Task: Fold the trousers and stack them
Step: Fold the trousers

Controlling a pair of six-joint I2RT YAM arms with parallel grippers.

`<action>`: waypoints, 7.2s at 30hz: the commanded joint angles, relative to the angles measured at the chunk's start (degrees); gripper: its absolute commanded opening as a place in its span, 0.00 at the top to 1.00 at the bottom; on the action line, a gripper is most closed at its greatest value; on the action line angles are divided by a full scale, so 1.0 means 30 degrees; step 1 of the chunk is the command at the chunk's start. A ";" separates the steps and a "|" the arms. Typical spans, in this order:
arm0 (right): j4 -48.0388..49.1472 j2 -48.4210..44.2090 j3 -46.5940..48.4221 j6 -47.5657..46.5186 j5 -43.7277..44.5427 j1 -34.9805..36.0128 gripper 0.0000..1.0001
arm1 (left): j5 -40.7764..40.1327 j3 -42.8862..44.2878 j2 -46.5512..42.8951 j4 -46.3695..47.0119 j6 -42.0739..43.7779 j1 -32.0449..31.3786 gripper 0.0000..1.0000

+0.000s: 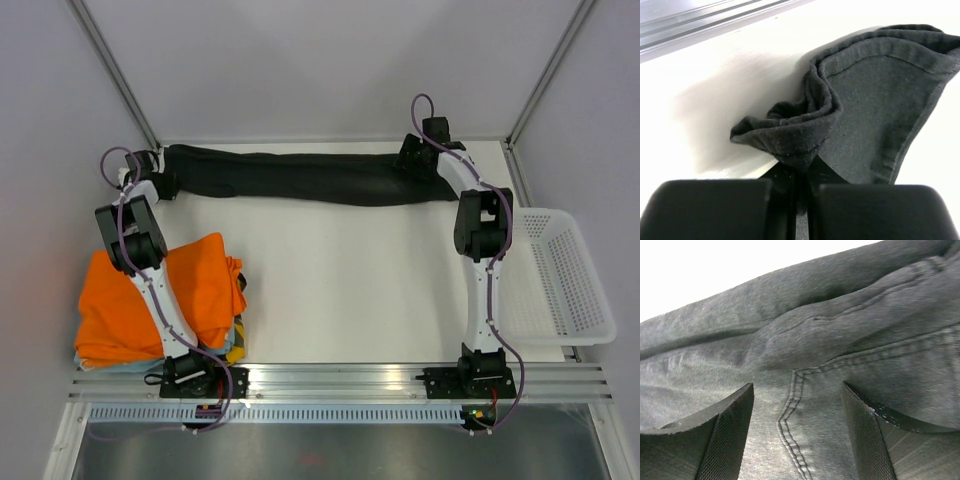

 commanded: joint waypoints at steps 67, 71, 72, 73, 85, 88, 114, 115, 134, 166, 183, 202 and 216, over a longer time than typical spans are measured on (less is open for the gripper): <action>1.3040 0.5370 0.5133 1.1930 -0.2926 1.1228 0.69 | 0.4536 -0.6171 -1.2291 0.7975 1.5645 -0.4433 0.98; 0.9921 0.1275 0.4284 0.8425 -0.2023 0.9734 0.64 | 0.4272 -0.6173 -1.2351 0.8355 1.5148 -0.5485 0.98; 0.9065 0.0566 0.4077 0.7715 -0.1671 0.9499 0.64 | 0.4155 -0.6114 -1.2235 0.8416 1.5118 -0.5722 0.98; 0.8418 -0.0050 0.3785 0.7128 -0.1087 0.8859 0.64 | 0.3690 -0.6056 -1.2205 0.8561 1.5117 -0.6333 0.98; 0.2905 -0.7993 -0.4504 0.2703 -0.0494 0.2762 0.58 | -0.1260 -0.5442 -1.0010 0.9939 1.4735 -1.3184 0.98; 0.2757 -0.9019 -0.5941 0.2349 -0.1985 0.1706 0.58 | -0.3400 -0.4184 -0.8372 0.9357 1.5030 -1.4974 0.98; 1.0480 -0.4104 -0.7819 1.2623 -0.6443 0.3108 0.09 | -0.8913 -0.1514 -0.3444 0.6483 1.2392 -1.8204 0.98; 1.0840 -0.3896 -0.7790 1.3877 -0.6153 0.3284 0.08 | -0.8797 -0.1543 -0.3532 0.6599 1.2596 -1.8204 0.98; 0.9231 0.2109 0.1640 1.3335 -0.2868 0.4897 0.06 | -0.5282 -0.5321 -0.6491 0.8269 1.4736 -1.6713 0.98; 0.3845 0.1411 0.5335 0.2326 -0.6560 0.2231 0.08 | 0.1165 -0.4678 -0.6133 0.6687 1.3011 -1.7239 0.23; 0.0385 -0.4185 0.0533 -0.2863 -0.5242 0.2609 0.24 | 0.0786 -0.5762 -0.9245 0.1043 0.5186 -1.0565 0.02; -0.1490 -0.3162 -0.4655 -0.5534 -0.3162 0.4663 0.81 | 0.2540 -0.5968 -0.7255 -0.1370 0.8466 -0.7189 0.02; -0.2312 -0.4014 -0.0144 -0.5241 -0.0908 0.4575 0.12 | 0.3392 -0.5440 -0.6316 -0.1720 0.9873 -0.7189 0.03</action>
